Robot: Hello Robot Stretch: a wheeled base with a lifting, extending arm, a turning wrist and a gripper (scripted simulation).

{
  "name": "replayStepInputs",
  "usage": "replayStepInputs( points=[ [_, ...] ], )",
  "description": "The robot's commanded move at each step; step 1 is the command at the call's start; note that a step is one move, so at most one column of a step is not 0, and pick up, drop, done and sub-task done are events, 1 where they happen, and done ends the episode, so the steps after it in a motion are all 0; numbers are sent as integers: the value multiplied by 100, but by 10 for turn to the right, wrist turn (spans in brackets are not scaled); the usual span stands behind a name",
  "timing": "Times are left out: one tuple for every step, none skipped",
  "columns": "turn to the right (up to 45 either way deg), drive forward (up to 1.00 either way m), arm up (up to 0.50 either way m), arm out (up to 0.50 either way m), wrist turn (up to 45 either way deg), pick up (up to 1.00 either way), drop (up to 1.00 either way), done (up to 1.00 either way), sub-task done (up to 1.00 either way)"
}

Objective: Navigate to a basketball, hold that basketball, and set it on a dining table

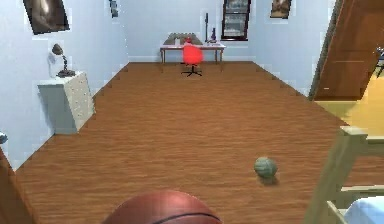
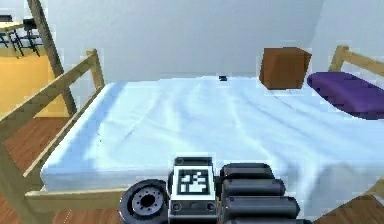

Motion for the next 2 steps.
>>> replayStepInputs(
  points=[
    [0,100,0,0,0,0,0,0,0],
    [30,0,0,0,0,0,0,0,0]
  ],
)
